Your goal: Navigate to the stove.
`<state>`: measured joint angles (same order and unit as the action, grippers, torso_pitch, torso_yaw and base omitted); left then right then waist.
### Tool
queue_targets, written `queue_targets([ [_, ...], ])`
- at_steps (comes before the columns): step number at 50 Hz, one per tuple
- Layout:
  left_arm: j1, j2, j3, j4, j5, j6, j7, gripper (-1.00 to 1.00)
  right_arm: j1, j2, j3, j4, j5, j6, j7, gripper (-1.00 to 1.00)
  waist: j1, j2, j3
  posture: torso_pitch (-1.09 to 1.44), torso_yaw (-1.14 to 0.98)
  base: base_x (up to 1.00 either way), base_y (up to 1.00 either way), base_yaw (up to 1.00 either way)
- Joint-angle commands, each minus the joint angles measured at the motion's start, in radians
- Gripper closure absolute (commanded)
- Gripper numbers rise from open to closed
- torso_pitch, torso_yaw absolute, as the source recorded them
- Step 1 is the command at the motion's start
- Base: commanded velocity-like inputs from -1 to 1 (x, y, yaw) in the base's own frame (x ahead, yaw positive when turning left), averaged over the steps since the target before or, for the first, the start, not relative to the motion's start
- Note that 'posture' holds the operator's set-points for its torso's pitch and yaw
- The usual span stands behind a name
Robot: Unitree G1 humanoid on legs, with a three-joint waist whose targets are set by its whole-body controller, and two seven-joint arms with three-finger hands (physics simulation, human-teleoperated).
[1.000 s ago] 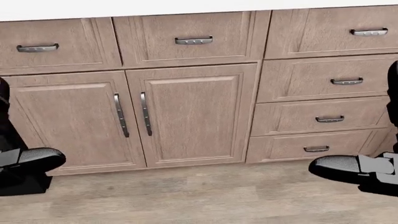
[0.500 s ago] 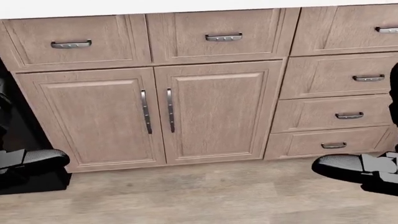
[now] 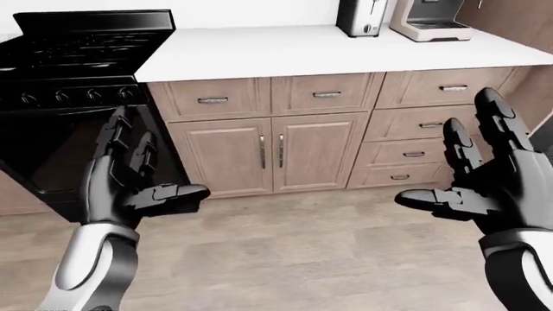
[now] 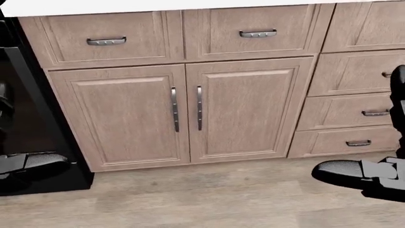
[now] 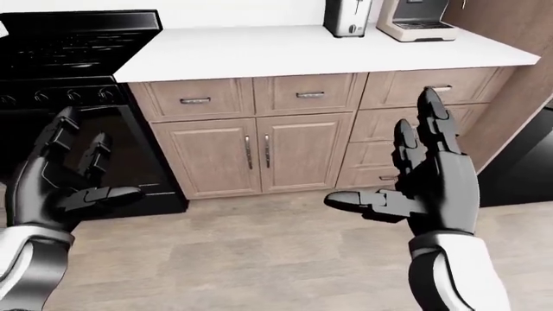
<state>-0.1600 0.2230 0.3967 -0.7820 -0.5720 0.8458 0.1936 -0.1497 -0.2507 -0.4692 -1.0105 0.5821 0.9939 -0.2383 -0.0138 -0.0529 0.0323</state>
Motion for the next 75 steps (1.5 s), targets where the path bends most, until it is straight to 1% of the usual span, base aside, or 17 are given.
queue_targets([
  [1,-0.026,0.016,0.025,-0.038,0.002,-0.037,0.0,-1.0,-0.026,-0.007,0.0,-0.037,-0.001,-0.033,0.011,-1.0,0.006,-0.002,-0.019,0.0,0.0,0.0,0.31,0.0],
  [6,-0.025,0.016,0.023,-0.036,0.005,-0.04,-0.003,-1.0,-0.026,0.0,0.002,-0.035,-0.015,-0.033,0.022,-1.0,0.002,0.066,0.001,0.0,0.0,0.0,0.32,0.0],
  [8,-0.024,0.015,0.016,-0.028,0.015,-0.047,-0.006,-1.0,-0.025,0.002,0.004,-0.032,-0.022,-0.037,0.027,-1.0,0.002,0.143,-0.021,0.0,0.0,0.0,0.32,0.0],
  [19,-0.029,0.012,0.013,-0.025,0.026,-0.047,-0.012,-1.0,-0.034,0.003,0.005,-0.037,-0.024,-0.023,0.026,-1.0,0.008,0.032,0.0,0.0,0.0,0.0,0.32,0.0],
  [22,-0.028,0.011,0.013,-0.022,0.029,-0.05,-0.014,-1.0,-0.029,0.002,0.008,-0.037,-0.022,-0.028,0.023,-1.0,0.007,-0.033,-0.015,0.0,0.0,0.0,0.32,0.0],
  [23,-0.027,0.01,0.015,-0.025,0.028,-0.048,-0.014,-1.0,-0.028,0.001,0.007,-0.037,-0.02,-0.029,0.022,-1.0,-0.005,0.013,-0.004,0.0,0.0,0.0,0.32,0.0],
  [26,-0.027,0.01,0.019,-0.034,0.023,-0.039,-0.01,-1.0,-0.026,0.005,0.005,-0.036,-0.024,-0.03,0.027,-1.0,0.005,-0.008,-0.019,0.0,0.0,0.0,0.32,0.0],
  [30,-0.024,0.008,0.015,-0.03,0.027,-0.046,-0.013,-1.0,-0.021,0.007,0.013,-0.034,-0.033,-0.037,0.031,-1.0,0.006,0.034,-0.002,0.0,0.0,0.0,0.32,0.0],
  [34,-0.022,0.007,0.012,-0.028,0.032,-0.05,-0.015,-1.0,-0.021,0.011,0.016,-0.031,-0.045,-0.04,0.04,-1.0,0.004,0.157,-0.025,0.0,0.0,0.0,0.32,0.0],
  [35,-0.023,0.007,0.012,-0.027,0.033,-0.051,-0.016,-1.0,-0.02,0.013,0.018,-0.031,-0.047,-0.04,0.041,-1.0,0.011,0.116,-0.016,0.0,0.0,0.0,0.31,0.0],
  [44,-0.024,0.007,0.015,-0.027,0.031,-0.048,-0.016,-1.0,-0.025,0.02,0.018,-0.036,-0.058,-0.031,0.048,-1.0,0.009,0.036,0.002,0.0,0.0,0.0,0.32,0.0],
  [47,-0.022,0.006,0.016,-0.03,0.03,-0.047,-0.016,-1.0,-0.021,0.022,0.019,-0.037,-0.061,-0.034,0.051,-1.0,0.007,-0.032,-0.013,0.0,0.0,0.0,0.32,0.0],
  [48,-0.022,0.006,0.017,-0.031,0.029,-0.046,-0.015,-1.0,-0.021,0.022,0.018,-0.037,-0.061,-0.034,0.052,-1.0,-0.004,0.01,-0.004,0.0,0.0,0.0,0.33,0.0],
  [55,-0.019,0.005,0.015,-0.035,0.029,-0.044,-0.016,-1.0,-0.019,0.018,0.018,-0.037,-0.053,-0.036,0.045,-1.0,0.005,0.034,-0.002,0.0,0.0,0.0,0.32,0.0],
  [59,-0.019,0.003,0.012,-0.029,0.036,-0.051,-0.021,-1.0,-0.017,0.016,0.022,-0.037,-0.05,-0.039,0.04,-1.0,0.003,0.155,-0.023,0.0,0.0,0.0,0.32,0.0],
  [72,-0.018,0.002,0.01,-0.029,0.039,-0.051,-0.021,-1.0,-0.021,0.026,0.018,-0.036,-0.066,-0.032,0.056,-1.0,0.007,-0.015,-0.006,0.0,0.0,0.0,0.32,0.0],
  [75,-0.02,0.002,0.012,-0.027,0.038,-0.05,-0.022,-1.0,-0.019,0.028,0.02,-0.035,-0.072,-0.035,0.06,-1.0,0.006,-0.004,-0.003,0.0,0.0,0.0,0.32,0.0],
])
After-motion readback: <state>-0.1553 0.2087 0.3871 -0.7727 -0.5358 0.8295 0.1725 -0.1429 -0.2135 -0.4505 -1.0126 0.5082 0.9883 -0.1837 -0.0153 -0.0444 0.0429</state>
